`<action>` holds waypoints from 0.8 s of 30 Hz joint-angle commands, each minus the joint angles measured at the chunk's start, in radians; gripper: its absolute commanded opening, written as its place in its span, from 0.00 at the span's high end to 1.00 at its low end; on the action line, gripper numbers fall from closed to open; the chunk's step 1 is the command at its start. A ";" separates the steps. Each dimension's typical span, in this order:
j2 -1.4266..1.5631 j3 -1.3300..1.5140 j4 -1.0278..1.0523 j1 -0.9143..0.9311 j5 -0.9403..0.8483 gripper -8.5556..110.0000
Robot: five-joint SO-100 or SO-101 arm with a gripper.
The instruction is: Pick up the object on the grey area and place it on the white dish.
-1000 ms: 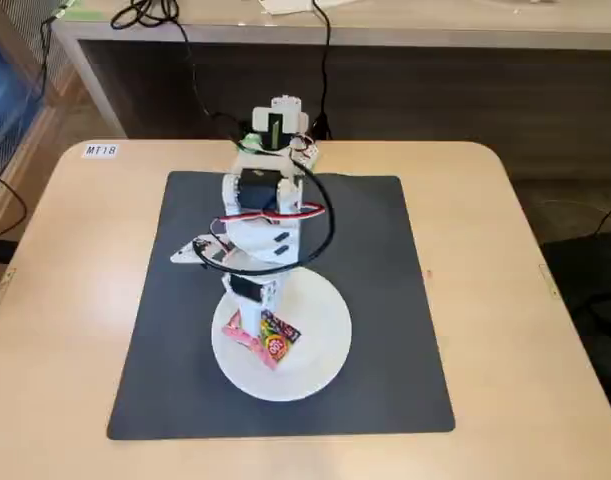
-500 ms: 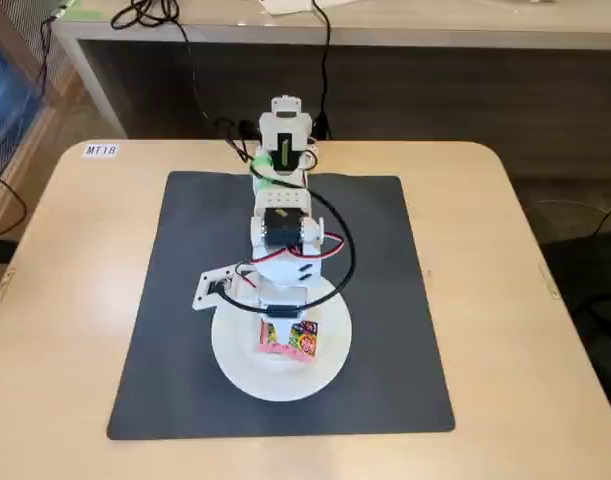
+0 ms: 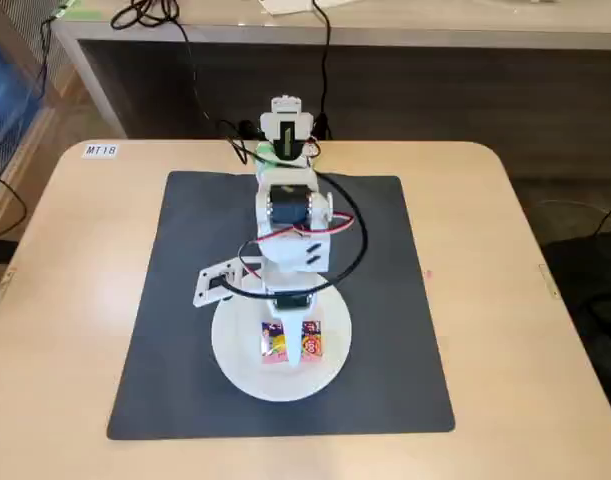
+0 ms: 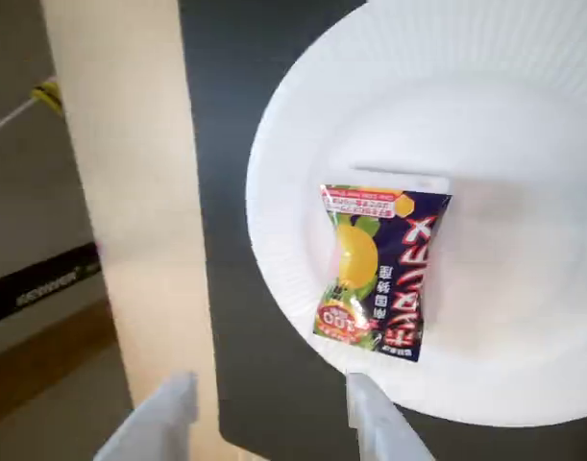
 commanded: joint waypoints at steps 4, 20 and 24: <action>0.258 0.087 0.006 -0.028 -0.017 0.93; 0.954 0.403 -0.037 -0.127 -0.137 0.93; 1.062 0.403 -0.072 -0.072 -0.121 0.93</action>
